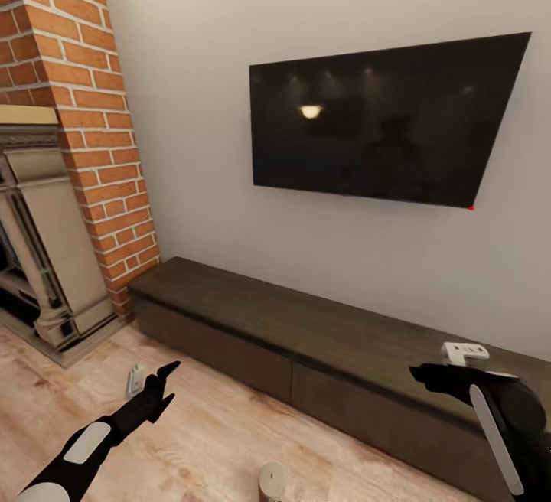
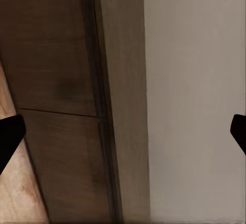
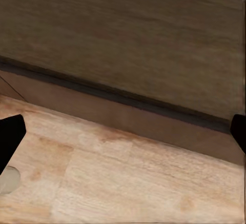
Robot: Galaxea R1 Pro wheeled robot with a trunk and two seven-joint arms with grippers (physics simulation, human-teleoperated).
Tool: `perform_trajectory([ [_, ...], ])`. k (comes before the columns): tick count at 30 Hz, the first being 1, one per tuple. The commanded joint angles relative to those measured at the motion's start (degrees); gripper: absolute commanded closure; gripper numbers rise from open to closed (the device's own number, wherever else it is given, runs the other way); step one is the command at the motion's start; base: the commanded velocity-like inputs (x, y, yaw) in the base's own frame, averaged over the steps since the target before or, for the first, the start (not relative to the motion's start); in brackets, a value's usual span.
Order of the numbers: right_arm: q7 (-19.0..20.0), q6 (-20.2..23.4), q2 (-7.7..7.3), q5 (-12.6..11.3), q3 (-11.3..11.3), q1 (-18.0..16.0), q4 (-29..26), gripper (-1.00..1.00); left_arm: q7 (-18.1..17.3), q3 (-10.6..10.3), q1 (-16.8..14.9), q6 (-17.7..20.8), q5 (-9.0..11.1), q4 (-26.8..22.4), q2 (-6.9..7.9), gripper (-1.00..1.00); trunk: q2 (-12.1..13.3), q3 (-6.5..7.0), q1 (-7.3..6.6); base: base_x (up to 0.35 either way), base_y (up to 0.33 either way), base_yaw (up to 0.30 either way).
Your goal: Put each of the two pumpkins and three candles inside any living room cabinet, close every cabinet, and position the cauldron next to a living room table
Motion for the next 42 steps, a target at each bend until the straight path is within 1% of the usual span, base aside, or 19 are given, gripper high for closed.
perform_trajectory([
  [1, 0.0, 0.0, 0.11, 0.0, 0.1, 0.0, 0.0, -1.00, 0.0, 0.0, 0.0, 0.0, 0.1, 0.0, 0.01, -1.00, -0.4, -0.18, 0.23, 0.000, 0.000, -0.299],
  [5, 0.0, 0.1, 0.20, -0.1, 0.3, 0.2, 0.0, -1.00, 0.3, 0.0, 0.1, 0.1, 0.0, 0.1, -0.03, -1.00, -2.0, -0.90, 1.10, 0.000, 0.000, -0.299],
  [10, 0.0, 0.1, 0.26, -0.2, 0.3, 0.6, -0.1, -1.00, 1.6, 0.1, -0.2, -0.1, 0.1, 1.7, -0.12, -1.00, -4.0, -1.80, 2.20, 0.000, 0.000, -0.299],
  [16, 0.0, 0.1, 0.24, -0.2, 0.4, 0.9, -0.2, -1.00, 1.4, 0.3, 0.1, -0.1, 0.2, 2.0, 0.13, -1.00, -6.4, -2.88, 3.52, 0.000, 0.000, -0.299],
  [19, 0.0, 0.1, 0.26, -0.2, 0.4, 1.0, -0.3, -1.00, 1.4, 1.1, 0.1, -0.1, 0.2, 2.0, 0.17, -1.00, -7.6, -3.42, 4.18, 0.000, 0.000, -0.299],
  [20, 0.0, 0.1, 0.26, -0.2, 0.4, 1.0, -0.3, -1.00, 1.3, 1.8, 0.2, -0.1, 0.1, 1.8, 0.19, -1.00, -8.0, -3.59, 4.40, 0.000, 0.000, -0.299],
  [21, 0.0, 0.1, 0.24, -0.1, 0.5, 1.0, -0.1, -1.00, 1.2, 3.0, 0.3, -0.1, 0.1, 1.6, 0.31, -1.00, -8.4, -3.77, 4.62, 0.000, 0.000, -0.299],
  [23, 0.0, 0.1, 0.22, -0.1, 0.5, 1.0, 0.0, -1.00, 1.1, 3.4, 0.4, -0.1, 0.1, 1.6, 0.65, -1.00, -9.2, -4.13, 5.06, 0.000, 0.000, -0.299],
  [29, 0.1, 0.2, 0.21, -0.1, 0.5, 1.0, 0.1, -1.00, 1.0, 3.6, 1.1, -0.6, -0.2, 1.4, 1.07, -1.00, -9.2, -4.13, 5.06, 0.000, 0.000, -0.286],
  [30, 0.2, 0.0, 0.19, -0.1, 0.4, 1.0, 0.6, -1.00, 1.0, 3.4, 1.9, -1.1, -0.4, 1.3, 1.07, -1.00, -9.2, -4.13, 5.06, 0.030, 0.000, -0.125],
  [31, 0.4, -0.6, 0.15, -0.1, 0.4, 1.1, 1.8, -1.00, 1.1, 3.2, 2.7, -2.7, -0.6, 1.2, 1.03, -1.00, -9.2, -4.13, 5.06, 0.190, 0.000, -0.051],
  [34, 1.1, -1.9, 0.18, -0.2, 0.5, 1.1, 2.1, -1.00, 1.0, 3.1, 3.1, -4.0, -0.6, 1.2, 1.00, -1.00, -9.2, -4.13, 5.06, 0.241, 0.000, -0.031],
  [42, 2.4, -2.3, 0.20, -0.2, 0.6, 1.1, 1.3, -1.00, 1.0, 3.1, 3.4, -4.8, -0.6, 1.2, 0.95, -1.00, -9.2, -4.13, 5.06, 0.303, 0.012, -0.023],
])
